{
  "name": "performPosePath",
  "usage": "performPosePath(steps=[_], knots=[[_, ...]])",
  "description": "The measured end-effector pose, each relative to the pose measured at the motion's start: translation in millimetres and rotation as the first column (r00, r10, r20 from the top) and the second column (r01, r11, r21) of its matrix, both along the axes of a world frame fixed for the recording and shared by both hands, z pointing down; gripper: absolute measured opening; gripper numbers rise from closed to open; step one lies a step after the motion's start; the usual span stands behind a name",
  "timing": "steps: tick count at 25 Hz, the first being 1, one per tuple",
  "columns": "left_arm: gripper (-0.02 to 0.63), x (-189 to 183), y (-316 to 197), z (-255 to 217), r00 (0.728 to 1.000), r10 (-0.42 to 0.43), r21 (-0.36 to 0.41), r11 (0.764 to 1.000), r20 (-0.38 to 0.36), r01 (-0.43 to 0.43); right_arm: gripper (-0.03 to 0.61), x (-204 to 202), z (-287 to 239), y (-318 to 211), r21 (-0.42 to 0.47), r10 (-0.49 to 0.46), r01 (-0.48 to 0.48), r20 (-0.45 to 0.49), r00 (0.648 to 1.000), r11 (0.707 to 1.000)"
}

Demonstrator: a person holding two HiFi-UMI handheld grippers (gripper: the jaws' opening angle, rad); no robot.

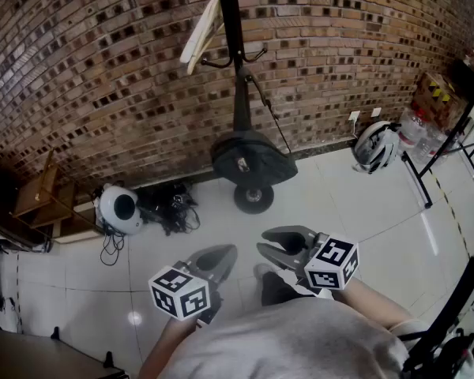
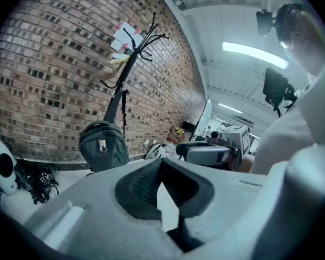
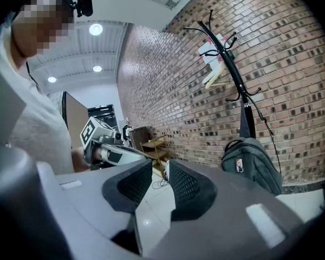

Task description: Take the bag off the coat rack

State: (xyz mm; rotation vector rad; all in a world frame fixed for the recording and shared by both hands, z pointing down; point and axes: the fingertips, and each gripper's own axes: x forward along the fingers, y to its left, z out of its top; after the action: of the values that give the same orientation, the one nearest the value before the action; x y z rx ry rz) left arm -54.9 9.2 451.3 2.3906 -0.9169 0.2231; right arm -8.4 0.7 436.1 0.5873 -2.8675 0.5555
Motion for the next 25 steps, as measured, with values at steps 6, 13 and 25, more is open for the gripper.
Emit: performPosePath(steps=[6,13,25], knots=[[0.000,16,-143,-3,1.000,-0.010,-0.015,1.000,-0.018,0.009,0.127,12,2,-144,-0.001,-0.017,0.017,-0.015,1.000,1.000],[0.000,12,-250,-13,0.999,-0.041,-0.003,0.999,-0.009,0.041,0.174,13,-7,-260,0.017,-0.007,0.007,-0.017,1.000,1.000],[0.000,-14,-318,-3,0.995,-0.100,-0.032,0.995,-0.029,0.099,0.229,3,-10,-370,0.118,0.105,-0.099,-0.049,0.993,0.988]])
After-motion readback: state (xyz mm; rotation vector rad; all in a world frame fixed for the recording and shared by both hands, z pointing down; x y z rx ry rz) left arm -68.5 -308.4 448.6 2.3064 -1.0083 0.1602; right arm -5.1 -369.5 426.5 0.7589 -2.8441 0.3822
